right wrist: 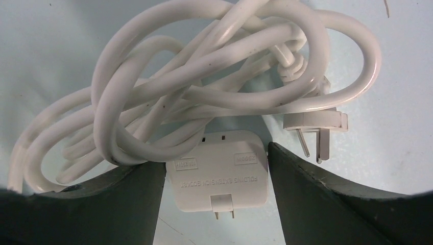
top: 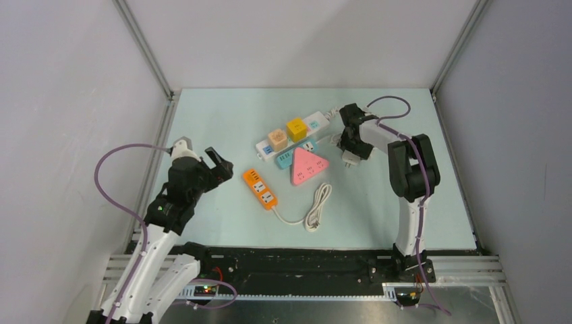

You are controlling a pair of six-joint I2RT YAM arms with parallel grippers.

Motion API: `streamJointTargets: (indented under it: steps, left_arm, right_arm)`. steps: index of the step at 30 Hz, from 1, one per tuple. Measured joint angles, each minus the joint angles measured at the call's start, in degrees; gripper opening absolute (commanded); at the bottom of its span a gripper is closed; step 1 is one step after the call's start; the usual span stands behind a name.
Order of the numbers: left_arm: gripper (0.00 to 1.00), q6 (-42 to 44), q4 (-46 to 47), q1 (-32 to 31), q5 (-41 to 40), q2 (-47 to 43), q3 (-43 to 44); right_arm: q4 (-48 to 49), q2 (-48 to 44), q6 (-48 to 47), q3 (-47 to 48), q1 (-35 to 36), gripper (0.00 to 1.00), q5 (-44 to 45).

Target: Insert the plug

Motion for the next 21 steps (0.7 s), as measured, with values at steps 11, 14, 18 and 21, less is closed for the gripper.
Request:
streamJointTargets:
  steps: [11,14,18,21]
  left_arm:
    - [0.98,2.86,2.25,0.00,9.94,4.35,0.00]
    - [0.98,3.23,4.76,-0.72,13.57,5.27,0.00]
    - [0.98,3.17,10.27,-5.84,15.26,5.99,-0.46]
    - [0.98,2.86,14.97,-10.97,15.76,7.52,-0.68]
  right_arm:
    - [4.83,-3.87,0.96,-5.35,-0.17,0.59,-2.84]
    - [5.73,-7.72,2.43,-8.92,1.16,0.58,-6.29]
    - [6.25,-14.32,4.50,-10.67,4.13,0.58,-11.08]
    - [6.84,-19.93,5.51,-10.75,6.93,0.58,-12.61]
